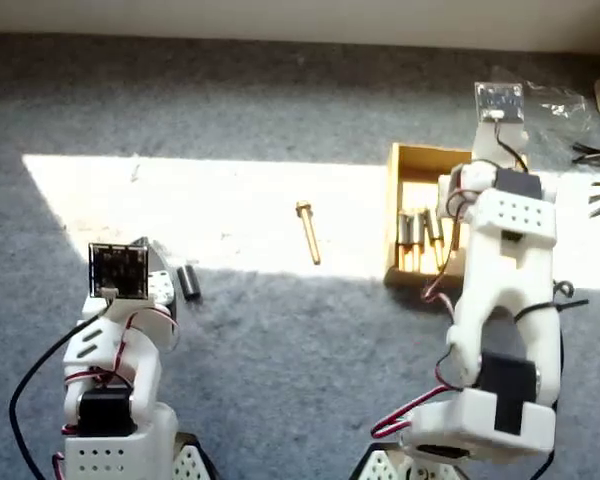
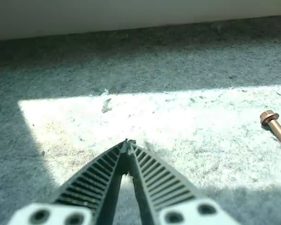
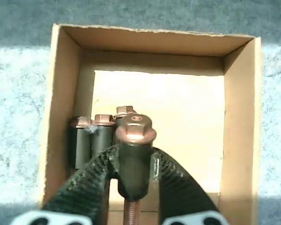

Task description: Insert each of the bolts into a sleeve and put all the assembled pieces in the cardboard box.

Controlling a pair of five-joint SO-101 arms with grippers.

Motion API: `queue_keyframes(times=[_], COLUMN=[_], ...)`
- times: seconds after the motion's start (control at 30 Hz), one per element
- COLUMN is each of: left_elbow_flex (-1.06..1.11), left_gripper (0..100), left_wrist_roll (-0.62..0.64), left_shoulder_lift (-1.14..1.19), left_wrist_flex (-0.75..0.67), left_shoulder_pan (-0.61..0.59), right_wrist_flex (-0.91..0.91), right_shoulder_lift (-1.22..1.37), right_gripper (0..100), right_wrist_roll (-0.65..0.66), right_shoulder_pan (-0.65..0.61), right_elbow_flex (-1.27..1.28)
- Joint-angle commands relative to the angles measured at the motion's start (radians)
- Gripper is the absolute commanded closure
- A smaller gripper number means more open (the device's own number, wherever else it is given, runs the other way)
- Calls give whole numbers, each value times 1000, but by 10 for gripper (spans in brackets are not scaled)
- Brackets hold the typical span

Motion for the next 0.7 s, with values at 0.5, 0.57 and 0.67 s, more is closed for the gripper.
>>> queue_keyframes(times=[0.5,0.57,0.67], left_elbow_flex=[-13,-13,-13], left_gripper=[995,995,995], left_wrist_roll=[-5,-3,-3], left_shoulder_lift=[-8,-8,-8], left_wrist_flex=[11,11,11], left_shoulder_pan=[-7,-7,-7], right_wrist_flex=[4,4,4], right_shoulder_lift=[372,398,433], right_gripper=[989,988,988], right_wrist_roll=[57,80,98], right_shoulder_pan=[33,35,44], right_elbow_flex=[-315,-328,-328])
